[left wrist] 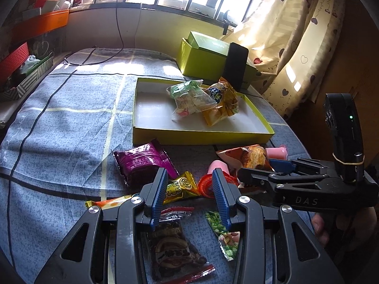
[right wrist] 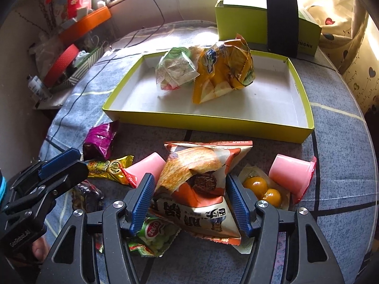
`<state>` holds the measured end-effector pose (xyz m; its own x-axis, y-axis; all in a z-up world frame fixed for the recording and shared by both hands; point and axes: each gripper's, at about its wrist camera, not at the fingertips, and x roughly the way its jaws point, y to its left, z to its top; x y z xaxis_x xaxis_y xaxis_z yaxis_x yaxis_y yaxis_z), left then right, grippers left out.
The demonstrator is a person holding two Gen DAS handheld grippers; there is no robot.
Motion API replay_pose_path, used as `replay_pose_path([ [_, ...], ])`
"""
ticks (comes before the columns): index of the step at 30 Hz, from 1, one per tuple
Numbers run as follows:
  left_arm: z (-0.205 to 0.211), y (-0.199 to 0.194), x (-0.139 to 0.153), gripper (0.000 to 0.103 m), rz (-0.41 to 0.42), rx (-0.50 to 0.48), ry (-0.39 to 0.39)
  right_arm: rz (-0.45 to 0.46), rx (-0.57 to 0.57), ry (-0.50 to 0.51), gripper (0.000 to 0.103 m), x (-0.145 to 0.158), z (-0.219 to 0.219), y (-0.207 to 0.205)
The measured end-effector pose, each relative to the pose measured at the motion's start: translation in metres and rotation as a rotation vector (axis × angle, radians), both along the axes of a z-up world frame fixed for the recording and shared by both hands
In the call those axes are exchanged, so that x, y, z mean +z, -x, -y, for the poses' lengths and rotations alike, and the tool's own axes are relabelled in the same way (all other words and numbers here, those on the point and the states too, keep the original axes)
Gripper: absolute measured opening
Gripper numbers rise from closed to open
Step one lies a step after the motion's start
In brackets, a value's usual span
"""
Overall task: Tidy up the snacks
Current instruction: 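Grasp the red-orange bread bag with the right tool while the left tool grasps the green packet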
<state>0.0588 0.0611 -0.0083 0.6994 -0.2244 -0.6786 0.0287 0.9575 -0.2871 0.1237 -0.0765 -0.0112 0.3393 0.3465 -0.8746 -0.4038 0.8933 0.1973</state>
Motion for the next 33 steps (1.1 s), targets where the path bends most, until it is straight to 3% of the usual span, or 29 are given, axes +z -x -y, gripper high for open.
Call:
replay_pose_path([
  [9,0.005,0.001,-0.001,0.041,0.001,-0.038,0.000,0.047,0.015,-0.050,0.050,0.008,0.010,0.007],
  [15,0.015,0.003,-0.001,0.041,0.001,-0.100,-0.006,0.099,0.009,-0.098,0.050,0.025,0.024,0.018],
  [18,0.023,0.006,-0.003,0.051,0.000,-0.153,-0.006,0.126,0.009,-0.100,0.050,0.033,0.029,0.024],
  [20,0.030,0.007,-0.004,0.052,-0.004,-0.198,-0.012,0.131,0.002,-0.110,0.050,0.036,0.034,0.026],
  [29,0.065,0.020,-0.018,0.054,-0.025,-0.384,-0.113,0.145,-0.009,-0.134,0.050,0.041,0.049,0.037],
  [33,0.077,0.022,-0.024,0.054,-0.033,-0.407,-0.173,0.141,-0.011,-0.142,0.050,0.040,0.054,0.039],
])
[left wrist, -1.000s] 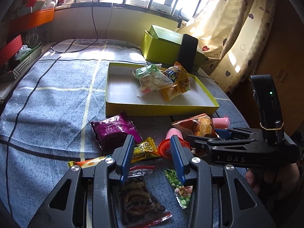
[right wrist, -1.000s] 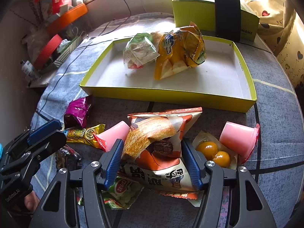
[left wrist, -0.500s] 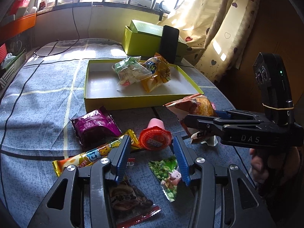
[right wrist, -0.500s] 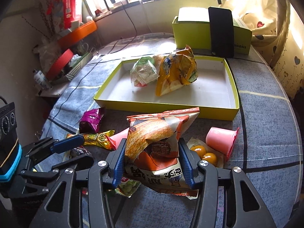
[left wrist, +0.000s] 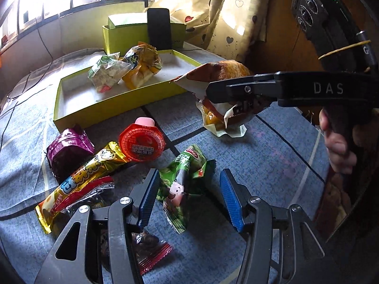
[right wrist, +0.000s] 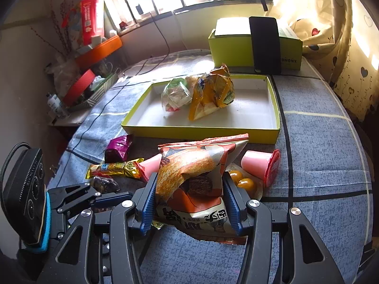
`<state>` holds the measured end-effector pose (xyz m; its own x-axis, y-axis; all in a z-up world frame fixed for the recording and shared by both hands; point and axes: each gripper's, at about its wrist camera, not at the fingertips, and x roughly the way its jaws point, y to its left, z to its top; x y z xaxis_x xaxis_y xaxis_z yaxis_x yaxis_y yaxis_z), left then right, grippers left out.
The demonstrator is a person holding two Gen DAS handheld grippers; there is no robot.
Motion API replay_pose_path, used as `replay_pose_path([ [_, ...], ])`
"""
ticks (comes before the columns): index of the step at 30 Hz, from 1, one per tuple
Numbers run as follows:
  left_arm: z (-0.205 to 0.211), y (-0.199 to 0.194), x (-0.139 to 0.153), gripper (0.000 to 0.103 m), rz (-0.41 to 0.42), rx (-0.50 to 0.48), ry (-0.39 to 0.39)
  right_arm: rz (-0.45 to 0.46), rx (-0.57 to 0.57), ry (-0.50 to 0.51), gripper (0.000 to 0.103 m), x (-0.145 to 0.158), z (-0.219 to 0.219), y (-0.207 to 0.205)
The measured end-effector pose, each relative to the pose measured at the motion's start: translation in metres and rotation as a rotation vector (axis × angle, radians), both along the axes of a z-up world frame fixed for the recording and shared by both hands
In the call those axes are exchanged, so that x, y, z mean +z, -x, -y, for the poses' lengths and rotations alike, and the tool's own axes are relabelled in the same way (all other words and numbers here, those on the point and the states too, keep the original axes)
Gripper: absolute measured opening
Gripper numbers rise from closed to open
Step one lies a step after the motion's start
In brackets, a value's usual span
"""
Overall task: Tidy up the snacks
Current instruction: 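Grasp the red-orange bread bag with the right tool while the left tool grasps the green packet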
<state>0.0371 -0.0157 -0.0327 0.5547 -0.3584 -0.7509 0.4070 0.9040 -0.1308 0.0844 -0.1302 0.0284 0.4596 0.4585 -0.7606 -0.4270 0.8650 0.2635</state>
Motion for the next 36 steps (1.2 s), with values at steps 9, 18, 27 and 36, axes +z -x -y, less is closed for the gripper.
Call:
replay_pose_path([
  [9,0.019,-0.003,-0.013,0.054,0.022,0.032,-0.135,-0.006,-0.015,-0.014,0.050,-0.003,0.011,0.000],
  [18,0.019,-0.003,-0.013,0.040,0.024,0.058,-0.109,-0.010,-0.028,-0.026,0.050,-0.006,0.018,0.000],
  [27,0.013,-0.002,-0.004,0.039,0.029,0.088,-0.007,-0.002,-0.050,-0.036,0.050,-0.004,0.029,0.000],
  [36,0.003,-0.003,0.011,0.038,0.033,0.143,0.086,0.003,-0.049,-0.047,0.050,-0.003,0.031,0.000],
])
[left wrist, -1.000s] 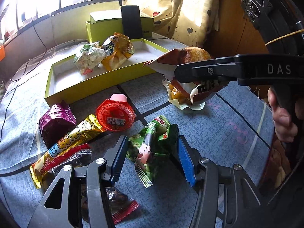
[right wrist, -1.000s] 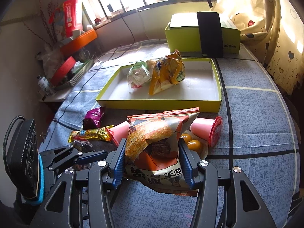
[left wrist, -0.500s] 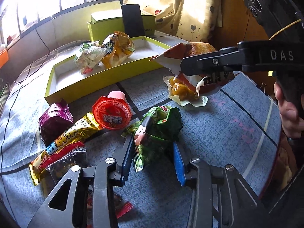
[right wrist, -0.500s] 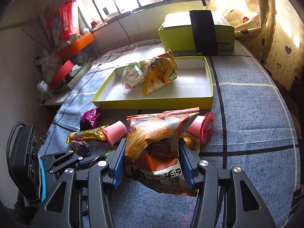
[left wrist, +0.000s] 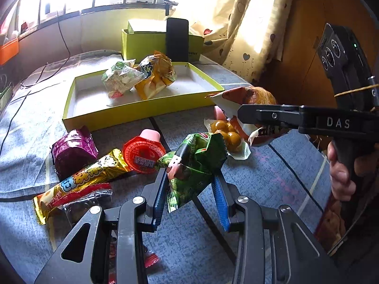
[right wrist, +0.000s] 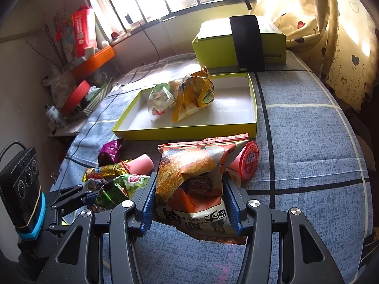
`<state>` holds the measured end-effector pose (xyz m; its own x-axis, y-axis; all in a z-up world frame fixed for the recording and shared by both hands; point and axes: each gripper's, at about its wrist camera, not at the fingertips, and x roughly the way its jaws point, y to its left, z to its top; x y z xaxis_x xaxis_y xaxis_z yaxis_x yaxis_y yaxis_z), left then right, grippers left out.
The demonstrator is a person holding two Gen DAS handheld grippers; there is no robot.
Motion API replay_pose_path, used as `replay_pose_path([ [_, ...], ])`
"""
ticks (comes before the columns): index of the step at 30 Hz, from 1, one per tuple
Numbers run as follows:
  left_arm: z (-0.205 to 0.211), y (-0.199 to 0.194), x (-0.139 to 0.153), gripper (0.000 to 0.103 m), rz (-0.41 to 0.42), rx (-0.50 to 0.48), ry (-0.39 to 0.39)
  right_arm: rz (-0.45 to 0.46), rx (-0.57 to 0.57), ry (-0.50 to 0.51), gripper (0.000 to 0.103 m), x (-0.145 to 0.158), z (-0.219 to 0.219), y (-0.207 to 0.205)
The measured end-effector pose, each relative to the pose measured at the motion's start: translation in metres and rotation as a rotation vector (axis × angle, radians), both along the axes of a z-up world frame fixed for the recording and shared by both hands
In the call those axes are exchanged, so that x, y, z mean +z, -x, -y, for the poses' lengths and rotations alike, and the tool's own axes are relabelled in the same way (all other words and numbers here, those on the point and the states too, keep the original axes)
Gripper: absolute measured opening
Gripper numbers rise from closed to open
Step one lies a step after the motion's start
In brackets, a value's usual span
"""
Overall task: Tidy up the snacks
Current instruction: 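Grasp the red-orange bread bag with the right tool while the left tool grasps the green packet, then carry both packets into the tray and lower them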
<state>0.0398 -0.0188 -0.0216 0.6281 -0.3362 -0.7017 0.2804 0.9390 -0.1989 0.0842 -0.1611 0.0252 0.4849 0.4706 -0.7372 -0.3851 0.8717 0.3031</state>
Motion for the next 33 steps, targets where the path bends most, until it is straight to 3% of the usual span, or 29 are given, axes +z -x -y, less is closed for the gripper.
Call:
replay_pose_path([
  [13,-0.017,-0.012,0.018,0.038,0.023,0.099,0.066,0.020,0.023,-0.003,0.050,0.004,-0.007,-0.007],
  [33,-0.039,-0.063,0.038,0.038,0.059,0.201,0.064,0.069,0.069,0.010,0.050,0.019,-0.028,-0.050],
])
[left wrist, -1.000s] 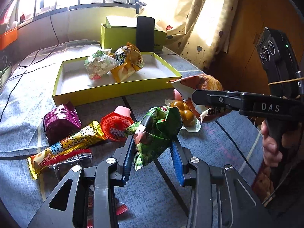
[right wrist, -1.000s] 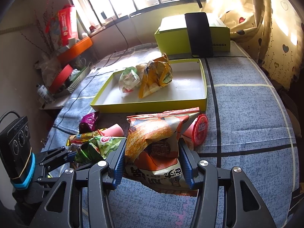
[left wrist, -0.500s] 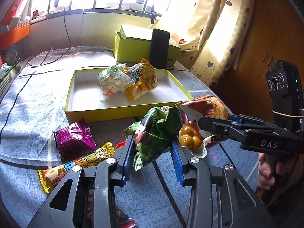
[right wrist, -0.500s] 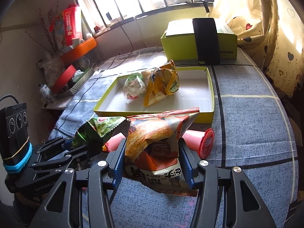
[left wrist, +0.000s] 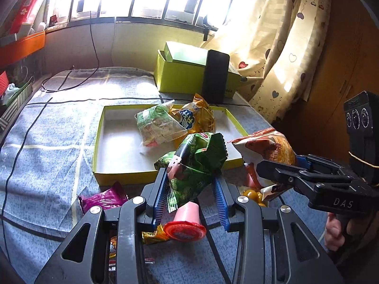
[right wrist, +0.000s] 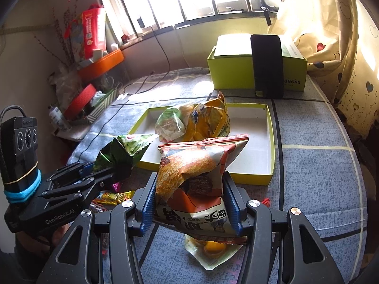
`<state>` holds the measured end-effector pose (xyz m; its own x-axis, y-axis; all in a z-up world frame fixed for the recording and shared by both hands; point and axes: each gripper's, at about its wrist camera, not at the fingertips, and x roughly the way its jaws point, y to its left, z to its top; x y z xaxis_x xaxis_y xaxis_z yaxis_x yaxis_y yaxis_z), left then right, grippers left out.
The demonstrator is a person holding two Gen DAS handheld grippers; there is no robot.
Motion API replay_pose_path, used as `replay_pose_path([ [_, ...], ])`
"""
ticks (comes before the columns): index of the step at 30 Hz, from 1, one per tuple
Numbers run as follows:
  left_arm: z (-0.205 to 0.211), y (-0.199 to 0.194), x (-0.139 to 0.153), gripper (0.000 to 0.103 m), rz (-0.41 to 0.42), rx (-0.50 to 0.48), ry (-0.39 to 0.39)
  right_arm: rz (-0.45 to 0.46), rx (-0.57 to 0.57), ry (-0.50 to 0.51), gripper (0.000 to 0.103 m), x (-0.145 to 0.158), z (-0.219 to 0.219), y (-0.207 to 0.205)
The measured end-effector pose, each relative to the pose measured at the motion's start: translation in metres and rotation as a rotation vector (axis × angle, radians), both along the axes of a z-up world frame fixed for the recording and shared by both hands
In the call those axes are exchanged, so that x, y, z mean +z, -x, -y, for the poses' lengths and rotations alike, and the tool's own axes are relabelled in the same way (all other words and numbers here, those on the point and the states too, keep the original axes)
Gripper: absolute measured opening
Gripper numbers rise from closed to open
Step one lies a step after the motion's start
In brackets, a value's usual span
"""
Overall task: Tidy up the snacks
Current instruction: 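Carry both packets into the tray and lower them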
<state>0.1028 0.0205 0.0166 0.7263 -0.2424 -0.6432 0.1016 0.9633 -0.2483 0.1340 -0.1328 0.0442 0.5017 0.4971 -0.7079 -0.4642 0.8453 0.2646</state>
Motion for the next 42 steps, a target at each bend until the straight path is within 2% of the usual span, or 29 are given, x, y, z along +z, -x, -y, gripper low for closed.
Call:
replay_pose_path([
  [19,-0.011,-0.049,0.002,0.038,0.012,0.052,-0.012,-0.005,0.023,-0.002,0.050,-0.008,-0.021,-0.053],
  [28,-0.016,-0.071,-0.014,0.039,-0.017,0.073,-0.017,-0.036,0.023,0.017,0.050,-0.028,-0.031,-0.074],
  [42,-0.013,-0.086,-0.036,0.040,-0.074,0.041,-0.027,-0.075,0.042,0.045,0.053,-0.047,-0.041,-0.085],
])
